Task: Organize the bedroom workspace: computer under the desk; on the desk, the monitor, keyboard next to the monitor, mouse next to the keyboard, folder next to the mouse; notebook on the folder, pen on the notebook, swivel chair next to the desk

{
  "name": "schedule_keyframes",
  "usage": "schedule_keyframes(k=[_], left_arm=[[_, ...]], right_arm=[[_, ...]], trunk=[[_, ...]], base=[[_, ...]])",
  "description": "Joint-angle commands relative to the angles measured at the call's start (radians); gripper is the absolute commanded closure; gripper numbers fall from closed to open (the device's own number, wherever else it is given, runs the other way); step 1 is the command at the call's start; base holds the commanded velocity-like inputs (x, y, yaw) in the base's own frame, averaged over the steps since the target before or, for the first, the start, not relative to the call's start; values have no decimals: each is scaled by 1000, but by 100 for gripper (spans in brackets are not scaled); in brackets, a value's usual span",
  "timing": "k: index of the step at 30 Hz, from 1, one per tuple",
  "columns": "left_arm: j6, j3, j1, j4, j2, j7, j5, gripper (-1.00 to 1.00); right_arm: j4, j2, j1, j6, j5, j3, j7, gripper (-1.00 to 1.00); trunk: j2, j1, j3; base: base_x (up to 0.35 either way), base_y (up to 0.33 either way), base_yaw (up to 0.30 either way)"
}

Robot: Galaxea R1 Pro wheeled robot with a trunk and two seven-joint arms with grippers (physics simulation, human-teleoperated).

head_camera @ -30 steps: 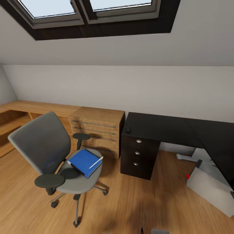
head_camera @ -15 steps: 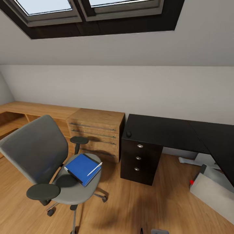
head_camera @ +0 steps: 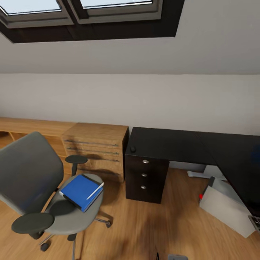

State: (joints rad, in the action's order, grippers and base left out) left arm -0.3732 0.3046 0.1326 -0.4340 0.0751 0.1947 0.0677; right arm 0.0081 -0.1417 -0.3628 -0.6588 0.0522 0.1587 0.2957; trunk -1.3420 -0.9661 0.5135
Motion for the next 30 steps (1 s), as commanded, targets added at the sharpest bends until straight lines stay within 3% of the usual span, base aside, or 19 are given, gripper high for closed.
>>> schedule_keyframes(k=[1, 30], left_arm=[[-1, 4, 0, -2, 1, 2, 7, -100], [-2, 7, 0, 1, 6, 0, 7, -100]], right_arm=[[1, 0, -1, -2, 5, 9, 5, -100], [0, 1, -1, -1, 9, 7, 6, -100]], trunk=[[-1, 0, 0], [-1, 0, -14]], base=[[0, 0, -277], [0, 0, -270]])
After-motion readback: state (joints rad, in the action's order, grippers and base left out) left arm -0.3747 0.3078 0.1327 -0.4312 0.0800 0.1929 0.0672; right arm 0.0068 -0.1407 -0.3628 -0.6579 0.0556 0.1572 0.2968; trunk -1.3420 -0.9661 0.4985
